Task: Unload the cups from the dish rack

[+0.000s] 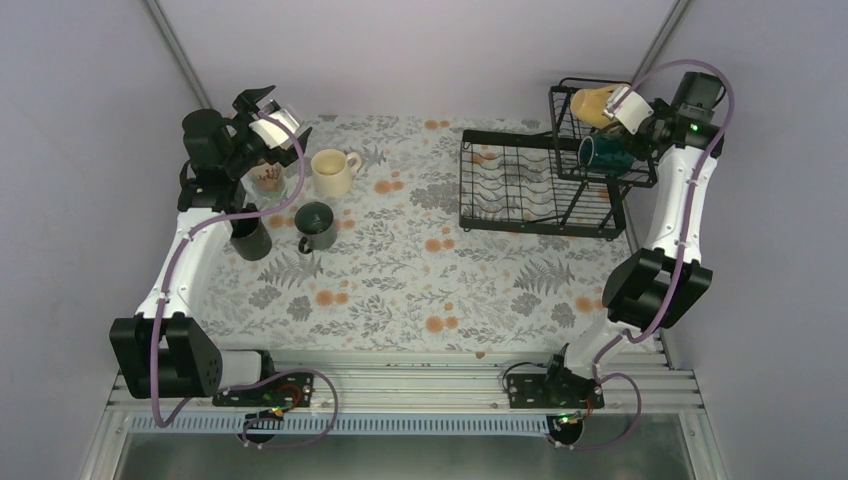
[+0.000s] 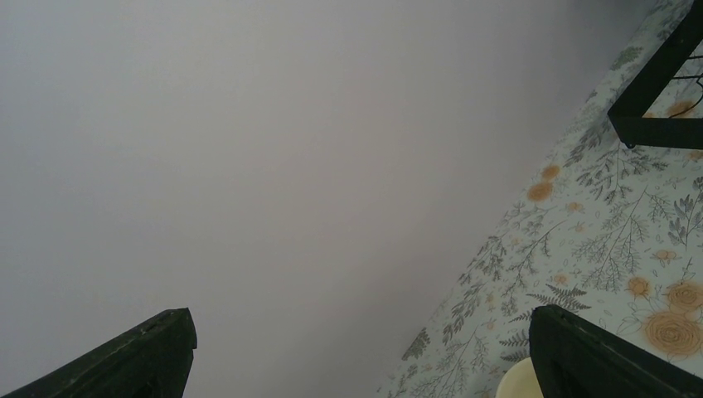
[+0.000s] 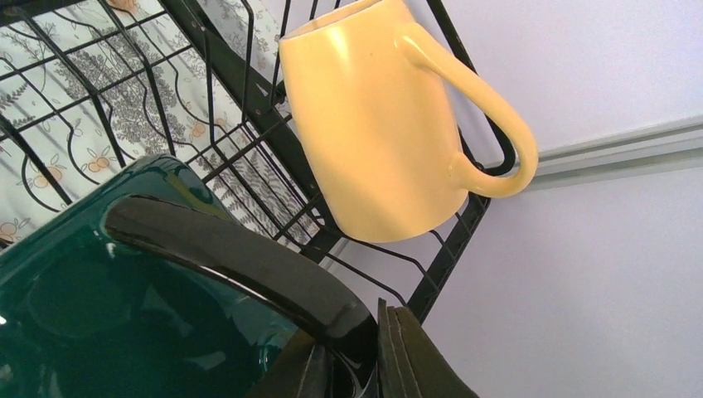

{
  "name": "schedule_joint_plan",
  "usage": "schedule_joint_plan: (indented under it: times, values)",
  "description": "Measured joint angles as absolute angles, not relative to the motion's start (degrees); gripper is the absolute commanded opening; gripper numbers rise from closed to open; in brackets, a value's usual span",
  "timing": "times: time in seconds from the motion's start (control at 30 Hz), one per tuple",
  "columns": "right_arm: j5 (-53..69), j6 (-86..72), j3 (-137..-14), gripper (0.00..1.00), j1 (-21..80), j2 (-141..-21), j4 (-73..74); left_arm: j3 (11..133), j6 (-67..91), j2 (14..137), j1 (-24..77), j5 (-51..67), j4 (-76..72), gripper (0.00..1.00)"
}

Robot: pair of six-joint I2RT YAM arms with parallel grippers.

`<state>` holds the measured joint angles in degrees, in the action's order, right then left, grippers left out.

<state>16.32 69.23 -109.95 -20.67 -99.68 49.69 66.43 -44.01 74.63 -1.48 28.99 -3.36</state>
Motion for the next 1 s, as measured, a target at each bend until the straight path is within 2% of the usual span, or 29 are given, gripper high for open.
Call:
schedule_joint_plan:
  times: [0.3,0.5,0.63,0.73,1.0]
  values:
    - [18.8,65.5,-111.0,0.04,-20.7,-97.2,50.5,66.1,-42.5,74.6,-1.4,29.2,-4.1,1.0]
    - [24.8,60.1,-121.9,0.03,-20.6,-96.4,55.9,61.0,-39.1,73.2,1.7,27.9,-9.6,1.0]
    - [30.0,55.0,-129.2,0.03,-19.1,-96.1,59.8,55.4,-37.7,71.3,7.3,23.2,-17.2,1.0]
    - [31.9,51.6,-128.2,0.03,-15.7,-95.3,61.4,52.2,-37.4,70.7,11.9,18.5,-23.4,1.0]
    - [33.9,37.2,-115.1,0.03,-5.1,-94.2,59.7,43.9,-43.3,71.2,25.4,2.4,-44.6,1.0]
